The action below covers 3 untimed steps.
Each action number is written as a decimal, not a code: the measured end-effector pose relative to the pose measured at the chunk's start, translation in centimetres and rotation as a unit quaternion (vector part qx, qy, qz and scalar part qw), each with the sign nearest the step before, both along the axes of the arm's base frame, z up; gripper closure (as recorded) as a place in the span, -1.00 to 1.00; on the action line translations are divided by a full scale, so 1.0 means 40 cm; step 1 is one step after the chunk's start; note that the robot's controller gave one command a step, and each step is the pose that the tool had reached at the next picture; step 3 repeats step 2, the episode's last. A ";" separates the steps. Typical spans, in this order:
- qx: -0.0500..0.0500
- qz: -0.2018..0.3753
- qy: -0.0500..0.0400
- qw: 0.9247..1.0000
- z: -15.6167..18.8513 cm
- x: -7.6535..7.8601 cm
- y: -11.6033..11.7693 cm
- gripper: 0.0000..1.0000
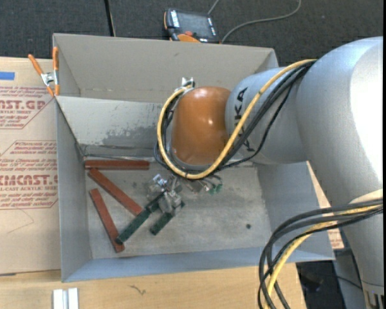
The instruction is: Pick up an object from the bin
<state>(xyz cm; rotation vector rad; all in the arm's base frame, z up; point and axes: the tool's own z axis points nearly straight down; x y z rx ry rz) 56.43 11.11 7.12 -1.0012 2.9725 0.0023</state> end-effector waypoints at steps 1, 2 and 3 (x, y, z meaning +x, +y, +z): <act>0.000 0.007 -0.003 1.000 0.268 0.018 -0.012 1.00; 0.000 -0.001 -0.002 1.000 0.377 0.015 -0.012 1.00; 0.000 -0.001 -0.002 1.000 0.377 0.015 -0.012 1.00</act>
Offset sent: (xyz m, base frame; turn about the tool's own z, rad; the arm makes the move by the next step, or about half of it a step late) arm 0.0046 -0.0059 0.1023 -0.0149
